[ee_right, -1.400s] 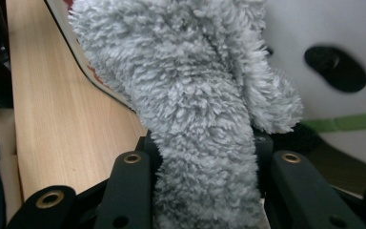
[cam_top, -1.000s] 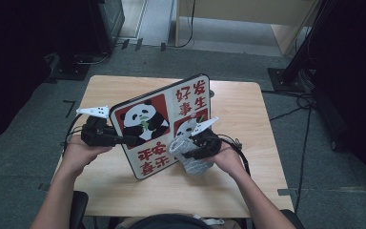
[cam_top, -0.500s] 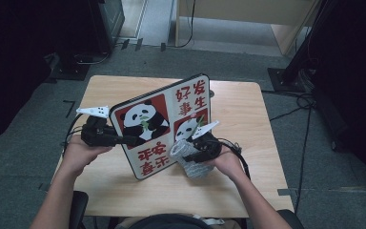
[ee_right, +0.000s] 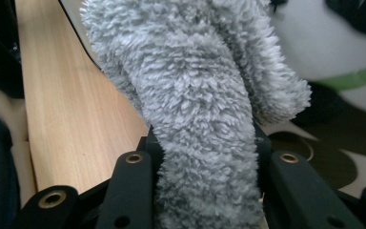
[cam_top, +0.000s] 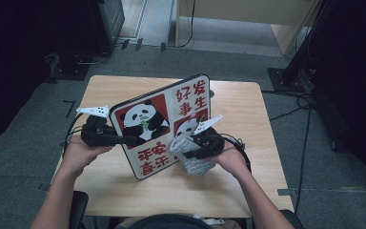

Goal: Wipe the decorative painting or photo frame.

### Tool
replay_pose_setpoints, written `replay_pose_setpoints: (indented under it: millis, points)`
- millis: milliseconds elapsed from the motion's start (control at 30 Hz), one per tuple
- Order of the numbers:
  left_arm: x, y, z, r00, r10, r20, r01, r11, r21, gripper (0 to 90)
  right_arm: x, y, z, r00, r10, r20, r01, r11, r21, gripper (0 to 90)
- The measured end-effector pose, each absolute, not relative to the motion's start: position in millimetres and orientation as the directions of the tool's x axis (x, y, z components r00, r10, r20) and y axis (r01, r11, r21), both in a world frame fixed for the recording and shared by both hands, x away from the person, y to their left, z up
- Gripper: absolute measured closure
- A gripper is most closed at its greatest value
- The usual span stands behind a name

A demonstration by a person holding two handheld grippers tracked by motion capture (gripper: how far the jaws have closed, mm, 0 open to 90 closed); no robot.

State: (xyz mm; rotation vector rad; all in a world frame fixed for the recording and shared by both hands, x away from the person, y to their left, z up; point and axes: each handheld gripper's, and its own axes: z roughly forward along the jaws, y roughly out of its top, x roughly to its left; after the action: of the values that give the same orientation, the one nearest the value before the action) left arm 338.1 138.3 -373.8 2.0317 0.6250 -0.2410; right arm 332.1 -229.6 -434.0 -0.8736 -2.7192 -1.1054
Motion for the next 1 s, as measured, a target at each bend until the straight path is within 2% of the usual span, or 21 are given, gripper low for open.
replay_pose_setpoints:
  millis: [800, 1000]
  points:
    - [339.1, 139.1, -375.0, 0.831, 0.336, -0.443, 0.551, -0.39, 0.738, 74.8, 343.5, -221.9, -354.4, -0.85, 0.472, 0.234, 0.499, 0.578, 0.646, 66.8]
    - [339.3, 139.5, -374.9, 0.829, 0.337, -0.447, 0.555, -0.39, 0.735, 74.7, 346.7, -213.0, -325.1, -0.864, 0.454, 0.217, 0.471, 0.577, 0.668, 66.7]
